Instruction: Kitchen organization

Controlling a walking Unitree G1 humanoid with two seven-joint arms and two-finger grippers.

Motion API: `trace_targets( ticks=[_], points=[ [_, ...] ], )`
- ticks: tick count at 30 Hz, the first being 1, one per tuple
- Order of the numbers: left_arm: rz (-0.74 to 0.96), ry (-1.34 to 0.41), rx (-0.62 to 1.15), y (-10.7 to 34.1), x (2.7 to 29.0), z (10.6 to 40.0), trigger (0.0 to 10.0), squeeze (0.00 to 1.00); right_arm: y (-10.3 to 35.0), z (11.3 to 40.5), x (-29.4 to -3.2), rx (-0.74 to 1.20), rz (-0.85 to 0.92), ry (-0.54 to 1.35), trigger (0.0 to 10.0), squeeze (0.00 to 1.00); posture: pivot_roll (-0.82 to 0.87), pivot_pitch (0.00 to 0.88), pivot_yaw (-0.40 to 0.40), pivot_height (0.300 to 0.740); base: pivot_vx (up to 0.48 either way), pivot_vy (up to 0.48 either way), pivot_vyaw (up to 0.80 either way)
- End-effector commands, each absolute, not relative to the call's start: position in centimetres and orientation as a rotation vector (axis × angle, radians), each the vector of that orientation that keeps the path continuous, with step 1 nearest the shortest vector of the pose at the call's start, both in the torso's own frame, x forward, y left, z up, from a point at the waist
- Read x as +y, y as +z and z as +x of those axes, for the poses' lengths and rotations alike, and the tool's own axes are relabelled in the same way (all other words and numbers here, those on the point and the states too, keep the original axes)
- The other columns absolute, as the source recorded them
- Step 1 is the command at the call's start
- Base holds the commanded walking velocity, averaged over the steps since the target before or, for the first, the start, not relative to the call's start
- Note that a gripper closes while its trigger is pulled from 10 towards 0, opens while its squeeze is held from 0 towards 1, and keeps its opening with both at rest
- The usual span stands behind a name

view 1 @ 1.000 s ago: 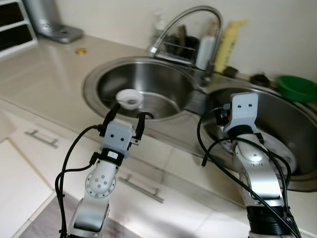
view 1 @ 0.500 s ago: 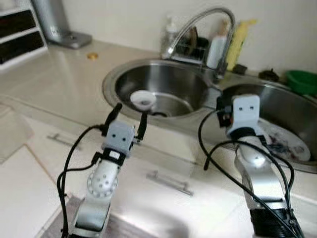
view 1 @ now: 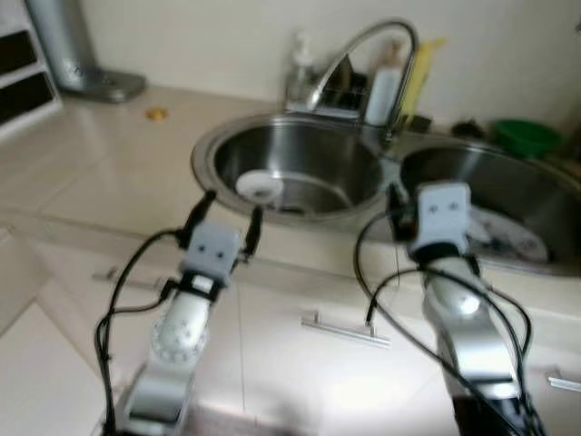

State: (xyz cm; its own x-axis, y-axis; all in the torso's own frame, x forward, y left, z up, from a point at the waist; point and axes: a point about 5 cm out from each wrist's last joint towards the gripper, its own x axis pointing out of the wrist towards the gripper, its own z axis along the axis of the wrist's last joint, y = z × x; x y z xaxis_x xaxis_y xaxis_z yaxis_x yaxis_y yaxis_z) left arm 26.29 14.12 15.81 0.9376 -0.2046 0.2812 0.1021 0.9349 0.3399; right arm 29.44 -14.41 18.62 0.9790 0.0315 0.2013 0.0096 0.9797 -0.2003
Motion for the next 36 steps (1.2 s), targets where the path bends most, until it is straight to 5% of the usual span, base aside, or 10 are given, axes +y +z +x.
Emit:
trace_targets(
  ticks=[1, 36],
  points=[
    [0.323, -0.189, -0.337, 16.0, 13.2, 26.2, 10.0, 0.0, 19.1, 29.2, -15.3, -0.227, -0.223, -0.017, 10.0, 0.0, 0.06, 0.0, -0.071, 0.74, 0.0, 0.0, -0.8],
    [0.353, -0.175, -0.406, 16.9, 13.4, 26.3, 10.0, 0.0, 19.8, 27.8, -14.8, -0.349, -0.202, 0.007, 10.0, 0.0, 0.05, 0.0, -0.066, 0.74, 0.0, 0.0, -0.8]
  ],
)
